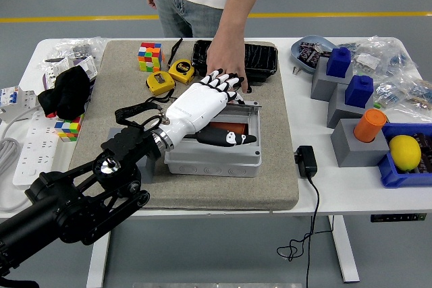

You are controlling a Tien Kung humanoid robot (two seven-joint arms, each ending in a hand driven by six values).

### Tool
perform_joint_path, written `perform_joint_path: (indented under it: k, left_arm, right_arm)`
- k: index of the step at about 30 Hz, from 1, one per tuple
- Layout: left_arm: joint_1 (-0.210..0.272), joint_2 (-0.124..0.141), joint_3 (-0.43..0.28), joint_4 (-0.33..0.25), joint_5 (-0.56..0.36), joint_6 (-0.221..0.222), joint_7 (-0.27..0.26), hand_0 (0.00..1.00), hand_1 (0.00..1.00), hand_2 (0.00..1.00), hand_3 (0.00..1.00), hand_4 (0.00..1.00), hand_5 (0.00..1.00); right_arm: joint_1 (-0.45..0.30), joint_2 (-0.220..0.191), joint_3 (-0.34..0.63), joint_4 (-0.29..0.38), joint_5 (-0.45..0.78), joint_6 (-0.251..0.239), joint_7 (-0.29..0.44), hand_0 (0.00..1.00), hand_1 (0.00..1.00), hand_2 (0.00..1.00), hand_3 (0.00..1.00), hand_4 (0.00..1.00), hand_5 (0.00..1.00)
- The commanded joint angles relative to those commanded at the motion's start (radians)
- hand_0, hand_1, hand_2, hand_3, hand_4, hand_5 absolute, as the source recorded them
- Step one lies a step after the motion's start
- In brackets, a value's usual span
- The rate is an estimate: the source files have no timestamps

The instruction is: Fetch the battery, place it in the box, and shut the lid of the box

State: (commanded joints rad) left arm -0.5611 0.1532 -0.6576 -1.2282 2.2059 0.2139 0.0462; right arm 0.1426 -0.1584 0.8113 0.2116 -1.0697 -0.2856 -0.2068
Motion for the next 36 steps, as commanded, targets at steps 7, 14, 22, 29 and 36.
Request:
perform_joint_path:
  k: [7,14,22,29,36]
  left_arm:
    - [0.012,0.008,0.041,0.001,-0.011,-0.009,0.008,0.998,0.998,0.954,0.647,0.998,0.998]
    - [0.030,0.013,0.063,-0.001,-0.017,-0.009,0.007,0.998,0.998,0.952,0.647,0.998,0.998]
    - [0.036,0.016,0.010,-0.033,-0.014,0.026,-0.009,0.998,0.998,0.951,0.652,0.998,0.998]
    - [0.046,0.013,-0.067,-0.058,-0.011,0.066,-0.036,0.998,0.998,0.922,0.684,0.998,0.998]
    - [0.083,-0.001,-0.210,-0.095,-0.085,0.079,-0.080,0.998,0.998,0.943,0.820,0.998,0.998]
  right_arm:
    - [-0.001,-0.001,-0.003,-0.001,0.000,-0.001,0.000,0.806,0.770,0.740,0.744,0.979,0.655]
    - [-0.004,0.000,-0.005,-0.001,0.000,-0.001,0.001,0.806,0.769,0.740,0.744,0.979,0.655]
    - [-0.006,0.000,-0.006,-0.001,0.001,-0.001,0.001,0.808,0.770,0.740,0.744,0.979,0.656]
    - [-0.007,0.000,-0.006,-0.001,0.001,0.000,0.001,0.807,0.770,0.739,0.742,0.979,0.656]
    - [-0.007,0.002,-0.003,-0.001,0.001,0.000,0.001,0.806,0.769,0.738,0.743,0.979,0.657]
